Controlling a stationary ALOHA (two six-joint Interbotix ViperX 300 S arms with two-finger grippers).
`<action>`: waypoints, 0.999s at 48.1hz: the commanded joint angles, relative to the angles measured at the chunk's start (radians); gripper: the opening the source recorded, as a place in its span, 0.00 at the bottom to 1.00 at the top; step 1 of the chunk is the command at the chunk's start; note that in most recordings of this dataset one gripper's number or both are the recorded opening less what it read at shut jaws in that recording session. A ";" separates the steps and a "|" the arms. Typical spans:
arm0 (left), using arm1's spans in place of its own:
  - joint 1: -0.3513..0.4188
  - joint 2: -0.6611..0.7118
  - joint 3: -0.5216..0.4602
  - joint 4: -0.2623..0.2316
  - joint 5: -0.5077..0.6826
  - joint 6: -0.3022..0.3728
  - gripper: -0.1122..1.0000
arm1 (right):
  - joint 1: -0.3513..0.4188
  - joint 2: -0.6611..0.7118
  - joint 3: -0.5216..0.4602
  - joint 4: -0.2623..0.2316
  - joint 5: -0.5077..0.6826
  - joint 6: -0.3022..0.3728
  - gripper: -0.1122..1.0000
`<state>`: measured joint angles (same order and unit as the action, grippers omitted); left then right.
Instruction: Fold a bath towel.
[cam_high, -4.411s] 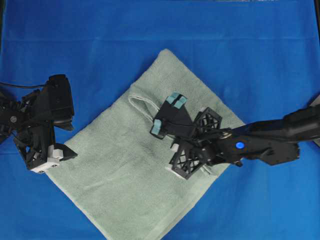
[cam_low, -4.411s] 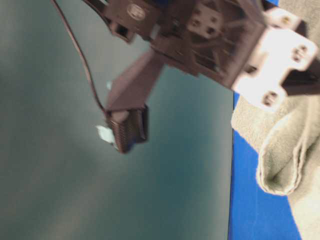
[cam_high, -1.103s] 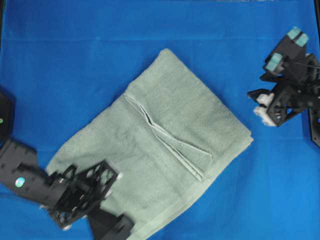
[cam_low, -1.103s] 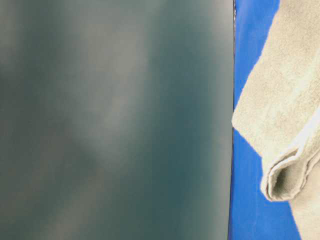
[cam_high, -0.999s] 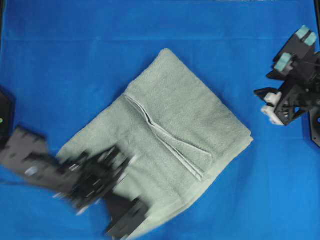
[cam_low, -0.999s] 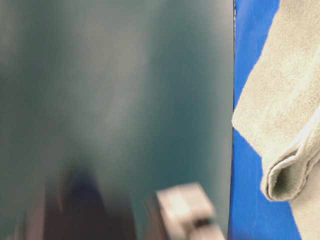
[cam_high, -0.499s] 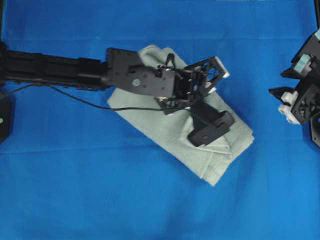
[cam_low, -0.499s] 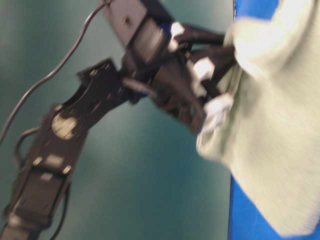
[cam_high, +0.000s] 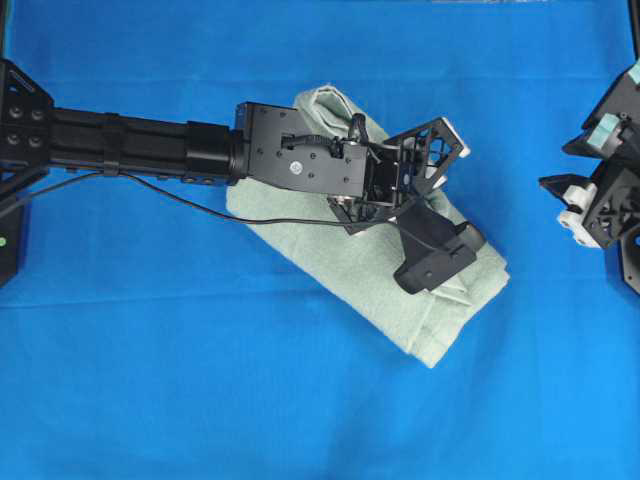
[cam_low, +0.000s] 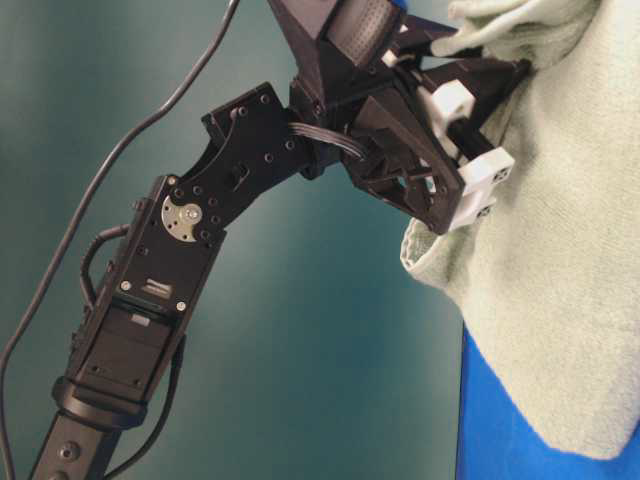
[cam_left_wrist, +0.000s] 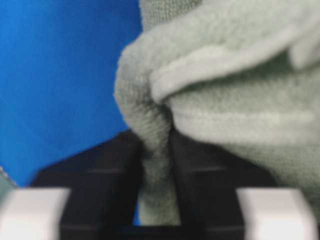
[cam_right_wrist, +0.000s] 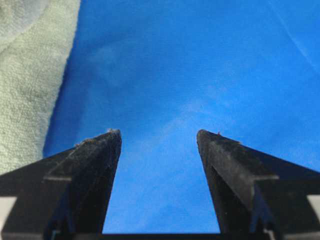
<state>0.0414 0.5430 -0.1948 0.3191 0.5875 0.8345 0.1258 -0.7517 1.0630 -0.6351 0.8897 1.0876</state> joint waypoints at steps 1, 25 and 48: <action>-0.009 -0.031 -0.020 -0.018 -0.034 -0.021 0.36 | 0.000 -0.003 -0.011 -0.009 -0.003 0.000 0.67; -0.064 -0.206 0.043 -0.038 -0.210 -0.391 0.82 | 0.002 -0.077 -0.015 -0.020 -0.015 0.000 0.67; -0.087 -0.652 0.489 -0.040 -0.469 -0.813 0.82 | 0.002 -0.132 -0.029 -0.112 -0.077 0.000 0.67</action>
<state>-0.0476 0.0107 0.2332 0.2823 0.1687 0.0491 0.1258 -0.8851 1.0600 -0.7256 0.8237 1.0876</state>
